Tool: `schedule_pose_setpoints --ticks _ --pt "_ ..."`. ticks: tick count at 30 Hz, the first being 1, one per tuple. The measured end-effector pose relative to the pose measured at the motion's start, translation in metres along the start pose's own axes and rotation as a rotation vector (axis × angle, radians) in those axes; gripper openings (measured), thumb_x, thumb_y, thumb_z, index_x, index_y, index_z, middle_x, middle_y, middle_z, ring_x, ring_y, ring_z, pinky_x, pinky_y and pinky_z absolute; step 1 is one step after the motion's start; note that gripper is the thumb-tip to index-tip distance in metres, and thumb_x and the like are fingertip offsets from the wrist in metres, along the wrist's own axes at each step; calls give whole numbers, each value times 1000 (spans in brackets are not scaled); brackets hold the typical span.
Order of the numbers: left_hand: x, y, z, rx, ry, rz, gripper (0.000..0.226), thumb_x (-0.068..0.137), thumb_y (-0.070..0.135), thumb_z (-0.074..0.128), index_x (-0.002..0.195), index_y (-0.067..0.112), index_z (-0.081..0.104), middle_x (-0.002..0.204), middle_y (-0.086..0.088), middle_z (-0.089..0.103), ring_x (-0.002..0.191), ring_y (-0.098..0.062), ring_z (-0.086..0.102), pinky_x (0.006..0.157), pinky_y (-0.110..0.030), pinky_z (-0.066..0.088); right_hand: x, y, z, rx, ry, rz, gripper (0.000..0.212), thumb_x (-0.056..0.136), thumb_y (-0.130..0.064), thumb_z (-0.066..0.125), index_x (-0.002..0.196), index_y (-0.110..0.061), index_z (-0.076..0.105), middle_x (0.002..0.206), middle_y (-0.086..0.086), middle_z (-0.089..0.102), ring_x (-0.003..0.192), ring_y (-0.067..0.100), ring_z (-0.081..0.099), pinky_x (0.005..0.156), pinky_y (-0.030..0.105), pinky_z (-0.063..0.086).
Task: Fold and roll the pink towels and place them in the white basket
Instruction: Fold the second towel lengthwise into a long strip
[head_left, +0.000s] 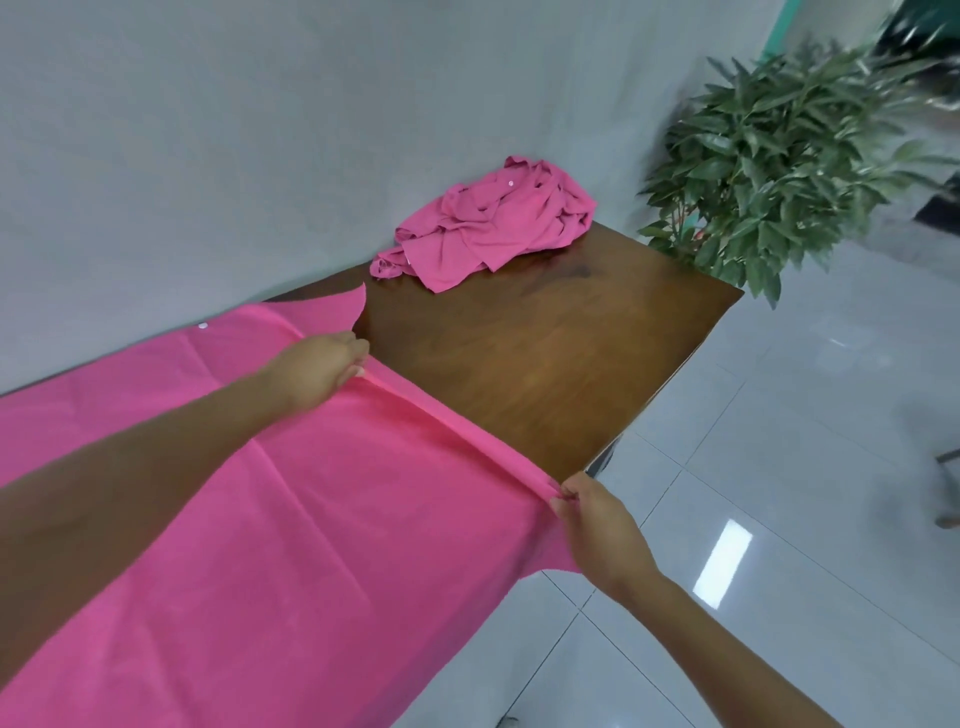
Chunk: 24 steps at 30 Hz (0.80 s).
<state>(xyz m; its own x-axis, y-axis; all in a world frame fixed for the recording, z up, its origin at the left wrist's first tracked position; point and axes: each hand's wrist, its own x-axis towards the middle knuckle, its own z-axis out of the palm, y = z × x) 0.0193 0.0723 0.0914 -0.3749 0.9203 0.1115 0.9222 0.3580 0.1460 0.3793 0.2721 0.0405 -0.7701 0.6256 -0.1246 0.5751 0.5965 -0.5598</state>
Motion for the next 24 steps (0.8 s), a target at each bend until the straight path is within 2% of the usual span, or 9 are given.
schedule_pose_setpoints --ticks 5,8,12,16,20,24 --pt "-51 -21 0 -48 73 37 21 97 8 62 81 12 49 79 -5 49 68 -26 48 63 -37 38 -35 -25 17 -143 91 -5 24 106 -41 40 88 -26 46 80 -9 55 67 8 55 54 25 37" --pt "-76 -31 -4 -56 88 26 14 96 5 63 83 4 57 82 -8 52 72 -26 48 66 -36 36 -56 -37 28 -267 132 32 17 107 -30 41 93 -25 50 87 -9 59 71 9 58 58 20 40" --pt "-108 -41 -11 -74 81 12 14 96 8 63 83 8 57 84 -4 52 74 -30 53 67 -40 43 -81 -55 40 -421 202 33 16 105 -16 42 95 -21 53 86 -6 58 74 13 55 57 21 37" --pt "-131 -45 -21 -77 75 -22 12 96 10 62 85 9 58 86 -6 57 78 -28 54 69 -38 42 -95 -70 37 -366 246 5 6 101 -14 54 97 -14 59 87 -1 60 79 17 55 65 27 47" --pt "-156 -40 -38 -90 72 -83 13 97 12 62 85 12 57 88 -6 58 79 -27 54 69 -37 42 -112 -80 33 -231 235 -16 16 101 -12 55 87 -16 61 80 -7 60 71 10 57 59 17 43" --pt "-186 -32 -55 -71 70 -146 16 97 14 64 82 14 55 86 -4 57 77 -25 53 67 -34 36 -136 -76 40 -93 161 -51 23 102 -10 55 86 -26 60 78 -8 67 73 11 68 67 28 60"
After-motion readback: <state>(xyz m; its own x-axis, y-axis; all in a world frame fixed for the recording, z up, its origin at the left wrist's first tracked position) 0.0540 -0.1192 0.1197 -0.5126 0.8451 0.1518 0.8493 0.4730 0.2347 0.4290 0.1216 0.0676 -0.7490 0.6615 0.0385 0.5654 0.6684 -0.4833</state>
